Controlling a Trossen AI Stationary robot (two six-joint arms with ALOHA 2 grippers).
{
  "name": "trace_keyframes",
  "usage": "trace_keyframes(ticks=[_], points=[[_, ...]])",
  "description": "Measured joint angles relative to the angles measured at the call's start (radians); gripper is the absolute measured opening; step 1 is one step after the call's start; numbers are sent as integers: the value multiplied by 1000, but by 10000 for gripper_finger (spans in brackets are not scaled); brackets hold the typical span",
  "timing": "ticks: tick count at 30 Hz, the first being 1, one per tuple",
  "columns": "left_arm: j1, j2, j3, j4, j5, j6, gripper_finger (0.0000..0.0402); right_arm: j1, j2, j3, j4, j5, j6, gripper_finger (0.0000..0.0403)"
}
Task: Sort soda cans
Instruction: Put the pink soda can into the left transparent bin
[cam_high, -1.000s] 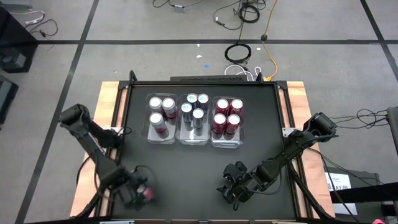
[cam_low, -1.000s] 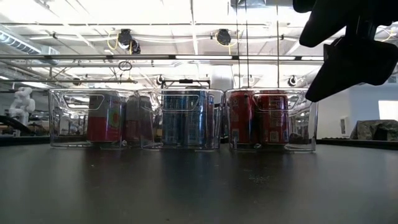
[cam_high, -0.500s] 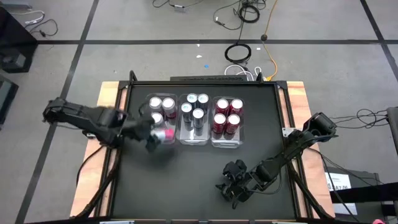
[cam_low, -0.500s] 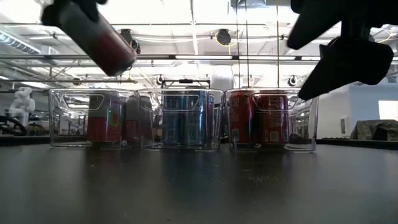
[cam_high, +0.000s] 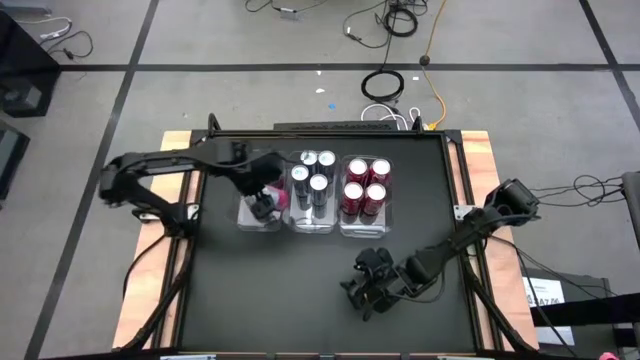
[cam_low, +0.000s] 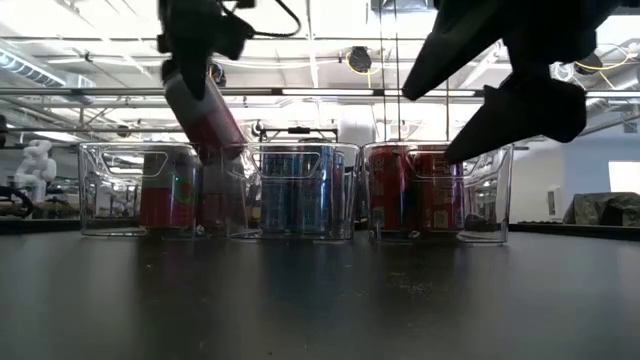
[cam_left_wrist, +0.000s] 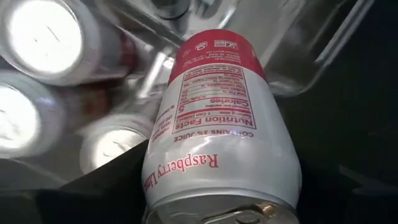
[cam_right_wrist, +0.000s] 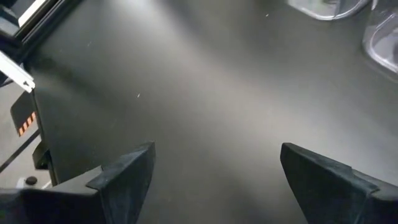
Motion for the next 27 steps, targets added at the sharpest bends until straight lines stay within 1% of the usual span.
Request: trace_keyframes(ticks=[4, 6, 9, 13, 27], points=[[11, 129, 134, -156, -99, 110, 306, -21, 0, 0, 0, -1, 0, 338], [12, 184, 192, -204, -146, 146, 306, -29, 0, 0, 0, -1, 0, 338], [12, 239, 250, -253, -171, 194, 306, -40, 0, 0, 0, -1, 0, 338], [10, 279, 254, -260, -171, 242, 306, -51, 0, 0, 0, -1, 0, 338], [10, 379, 243, -281, -189, 293, 306, -55, 0, 0, 1, -1, 0, 338]])
